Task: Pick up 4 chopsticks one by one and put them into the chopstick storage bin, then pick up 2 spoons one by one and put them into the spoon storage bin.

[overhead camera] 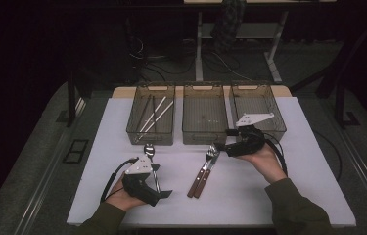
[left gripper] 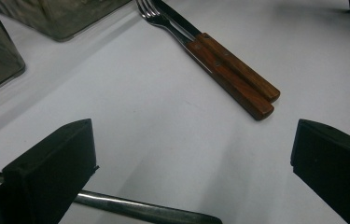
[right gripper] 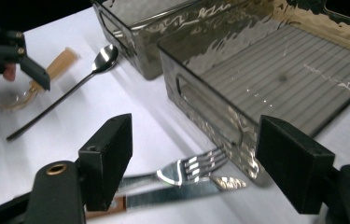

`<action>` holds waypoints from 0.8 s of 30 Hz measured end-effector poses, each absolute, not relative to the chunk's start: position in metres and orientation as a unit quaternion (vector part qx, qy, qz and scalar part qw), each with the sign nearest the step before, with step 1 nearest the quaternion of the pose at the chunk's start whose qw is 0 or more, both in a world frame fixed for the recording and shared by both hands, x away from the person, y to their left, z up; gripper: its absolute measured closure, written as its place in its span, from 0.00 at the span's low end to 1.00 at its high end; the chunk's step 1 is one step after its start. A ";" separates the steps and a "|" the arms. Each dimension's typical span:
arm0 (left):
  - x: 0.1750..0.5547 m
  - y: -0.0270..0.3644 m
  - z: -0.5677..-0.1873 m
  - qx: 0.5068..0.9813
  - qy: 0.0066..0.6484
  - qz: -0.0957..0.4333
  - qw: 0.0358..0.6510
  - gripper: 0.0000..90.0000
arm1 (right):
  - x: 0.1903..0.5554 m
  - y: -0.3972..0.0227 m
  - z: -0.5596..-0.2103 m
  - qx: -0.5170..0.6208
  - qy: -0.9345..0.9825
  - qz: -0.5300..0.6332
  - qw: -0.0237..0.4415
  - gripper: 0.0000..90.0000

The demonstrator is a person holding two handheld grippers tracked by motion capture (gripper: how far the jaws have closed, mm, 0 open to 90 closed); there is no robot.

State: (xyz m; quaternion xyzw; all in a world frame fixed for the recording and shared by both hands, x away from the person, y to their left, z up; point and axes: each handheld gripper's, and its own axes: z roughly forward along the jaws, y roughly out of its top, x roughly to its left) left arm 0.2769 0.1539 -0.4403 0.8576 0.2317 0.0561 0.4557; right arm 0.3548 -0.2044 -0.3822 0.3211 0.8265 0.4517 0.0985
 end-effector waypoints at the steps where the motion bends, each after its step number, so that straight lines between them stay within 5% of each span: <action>1: 0.277 0.154 -0.440 0.857 0.232 0.056 0.456 0.00 | 0.352 -0.207 -0.383 0.320 0.826 0.454 0.099 0.30; 24: 0.278 0.154 -0.441 0.859 0.242 0.065 0.447 0.00 | 0.287 -0.270 -0.431 0.342 0.810 0.462 0.115 0.18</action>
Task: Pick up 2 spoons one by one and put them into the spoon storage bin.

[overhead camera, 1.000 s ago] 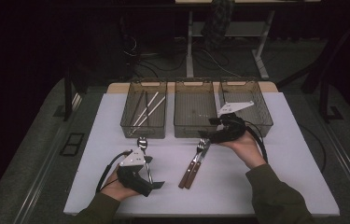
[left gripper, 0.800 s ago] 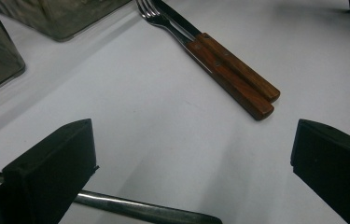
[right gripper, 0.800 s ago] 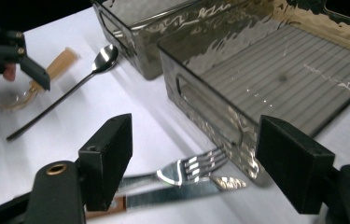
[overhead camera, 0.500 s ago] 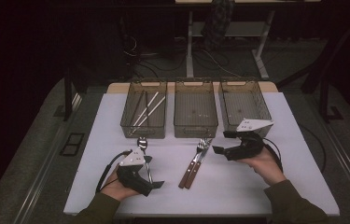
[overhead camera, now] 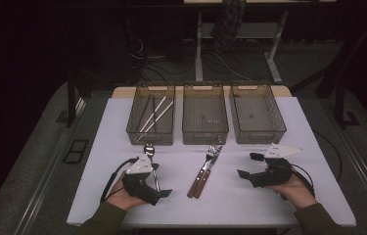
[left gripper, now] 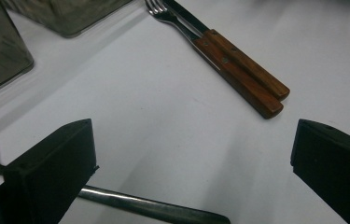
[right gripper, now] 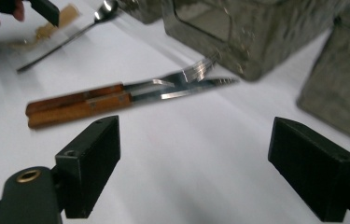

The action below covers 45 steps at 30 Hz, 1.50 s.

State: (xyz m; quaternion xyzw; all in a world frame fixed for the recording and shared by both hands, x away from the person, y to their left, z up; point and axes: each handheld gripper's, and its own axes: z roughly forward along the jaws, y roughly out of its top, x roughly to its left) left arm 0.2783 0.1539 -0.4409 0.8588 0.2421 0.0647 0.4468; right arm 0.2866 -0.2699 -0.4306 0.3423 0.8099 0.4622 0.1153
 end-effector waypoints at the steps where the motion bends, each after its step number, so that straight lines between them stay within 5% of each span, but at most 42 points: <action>1: 0.279 0.155 -0.441 0.858 0.244 0.065 0.447 0.00 | 0.285 -0.272 -0.432 0.344 0.809 0.462 0.118 0.18; 14: 0.278 0.161 -0.436 0.858 0.254 0.080 0.440 0.01 | 0.255 -0.293 -0.444 0.353 0.812 0.445 0.134 0.18; 23: 0.287 0.176 -0.428 0.846 0.284 0.098 0.440 0.16 | 0.252 -0.299 -0.444 0.369 0.804 0.444 0.140 0.18; 37: 0.298 0.209 -0.425 0.853 0.307 0.129 0.403 0.74 | 0.252 -0.297 -0.445 0.368 0.808 0.438 0.140 0.18; 45: 0.290 0.221 -0.423 0.862 0.311 0.108 0.385 0.96 | 0.251 -0.298 -0.445 0.367 0.810 0.435 0.144 0.18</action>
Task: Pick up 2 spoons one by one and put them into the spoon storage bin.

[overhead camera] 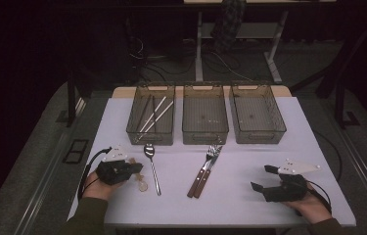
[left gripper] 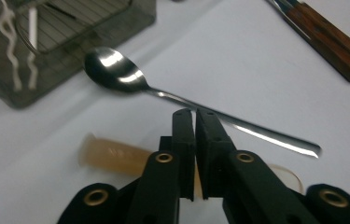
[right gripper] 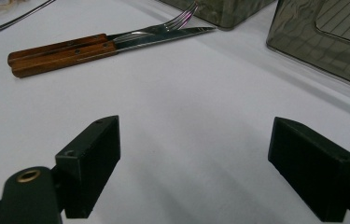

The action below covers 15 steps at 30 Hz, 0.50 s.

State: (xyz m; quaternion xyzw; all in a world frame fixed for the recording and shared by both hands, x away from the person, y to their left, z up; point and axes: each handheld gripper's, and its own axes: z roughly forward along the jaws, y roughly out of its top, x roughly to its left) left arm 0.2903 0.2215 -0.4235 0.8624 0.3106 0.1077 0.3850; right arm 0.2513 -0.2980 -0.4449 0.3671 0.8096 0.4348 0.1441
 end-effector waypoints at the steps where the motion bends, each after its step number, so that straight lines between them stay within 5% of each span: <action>1: 0.287 0.222 -0.423 0.864 0.310 0.106 0.382 0.98 | 0.251 -0.298 -0.445 0.368 0.810 0.433 0.145 0.18; 15: 0.282 0.220 -0.436 0.880 0.307 0.075 0.355 0.99 | 0.251 -0.298 -0.446 0.366 0.813 0.429 0.144 0.18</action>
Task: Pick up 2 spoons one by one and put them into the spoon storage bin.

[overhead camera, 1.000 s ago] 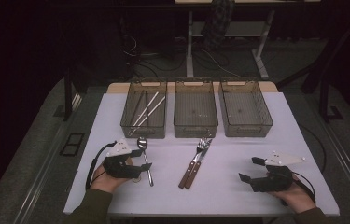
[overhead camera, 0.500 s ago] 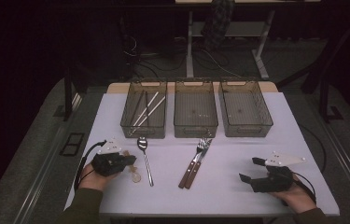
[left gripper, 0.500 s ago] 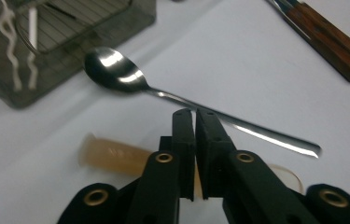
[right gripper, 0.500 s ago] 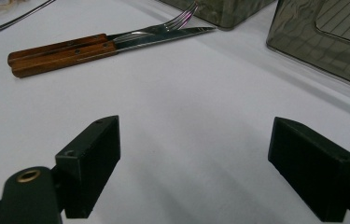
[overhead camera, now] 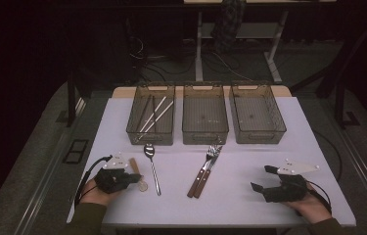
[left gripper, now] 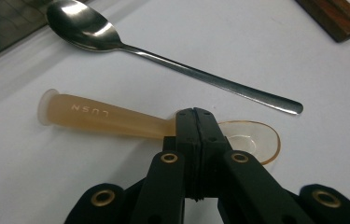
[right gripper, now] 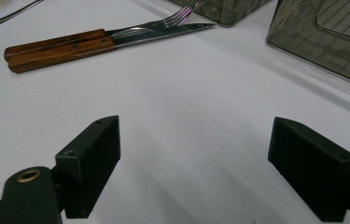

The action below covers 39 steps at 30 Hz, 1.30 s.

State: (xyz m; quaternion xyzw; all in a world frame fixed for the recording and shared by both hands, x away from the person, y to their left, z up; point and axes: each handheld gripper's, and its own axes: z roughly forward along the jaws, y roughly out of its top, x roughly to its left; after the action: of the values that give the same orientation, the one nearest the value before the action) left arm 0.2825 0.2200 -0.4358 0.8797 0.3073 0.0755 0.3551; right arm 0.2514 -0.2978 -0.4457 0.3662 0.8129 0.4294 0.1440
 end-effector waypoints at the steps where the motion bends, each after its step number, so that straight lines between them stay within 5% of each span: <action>1: 0.283 0.220 -0.437 0.879 0.308 0.072 0.358 0.99 | 0.252 -0.298 -0.446 0.368 0.812 0.430 0.144 0.18; 39: 0.313 0.188 -0.443 0.880 0.298 0.099 0.357 0.99 | 0.251 -0.297 -0.447 0.368 0.814 0.427 0.144 0.18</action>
State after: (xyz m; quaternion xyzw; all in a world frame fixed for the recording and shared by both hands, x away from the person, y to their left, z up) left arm 0.3128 0.1882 -0.4426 0.8795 0.2984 0.0991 0.3571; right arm 0.2515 -0.2971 -0.4467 0.3680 0.8135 0.4267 0.1440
